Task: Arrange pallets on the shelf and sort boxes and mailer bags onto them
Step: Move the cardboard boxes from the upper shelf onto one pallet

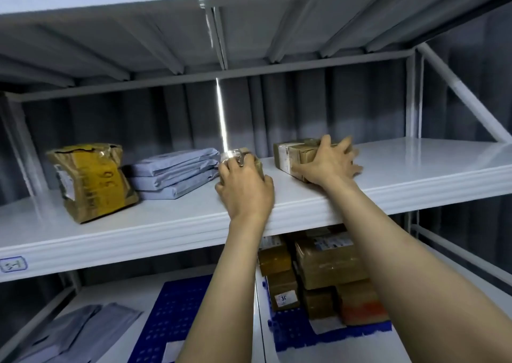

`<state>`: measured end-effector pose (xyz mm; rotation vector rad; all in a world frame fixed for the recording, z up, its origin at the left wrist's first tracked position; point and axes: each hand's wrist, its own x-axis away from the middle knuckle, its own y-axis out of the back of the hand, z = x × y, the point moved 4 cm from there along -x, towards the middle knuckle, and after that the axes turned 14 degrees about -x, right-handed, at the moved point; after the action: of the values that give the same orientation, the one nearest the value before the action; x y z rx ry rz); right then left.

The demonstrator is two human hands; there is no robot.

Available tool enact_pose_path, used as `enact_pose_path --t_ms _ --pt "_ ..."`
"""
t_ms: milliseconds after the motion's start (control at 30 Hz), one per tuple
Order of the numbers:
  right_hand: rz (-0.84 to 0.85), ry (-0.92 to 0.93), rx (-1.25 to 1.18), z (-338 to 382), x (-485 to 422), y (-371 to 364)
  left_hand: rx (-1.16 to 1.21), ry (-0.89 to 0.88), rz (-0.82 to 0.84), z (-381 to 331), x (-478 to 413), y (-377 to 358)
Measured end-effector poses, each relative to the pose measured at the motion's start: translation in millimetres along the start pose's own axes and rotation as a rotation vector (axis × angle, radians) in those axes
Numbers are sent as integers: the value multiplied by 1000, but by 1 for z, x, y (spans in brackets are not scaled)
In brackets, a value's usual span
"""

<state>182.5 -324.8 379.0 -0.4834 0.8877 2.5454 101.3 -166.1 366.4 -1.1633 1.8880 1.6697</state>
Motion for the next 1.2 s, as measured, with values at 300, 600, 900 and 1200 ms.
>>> enact_pose_path --t_ms 300,600,900,1200 --pt "-181 139 -172 0 18 15 3 8 -7 0 2 1" --pt "-581 434 -541 -34 107 42 53 -26 -127 -4 9 10" --pt "-549 418 -630 -90 162 51 494 -176 -184 -37 49 19" --pt "-525 246 -871 -181 225 39 1093 -144 142 -106 165 0"
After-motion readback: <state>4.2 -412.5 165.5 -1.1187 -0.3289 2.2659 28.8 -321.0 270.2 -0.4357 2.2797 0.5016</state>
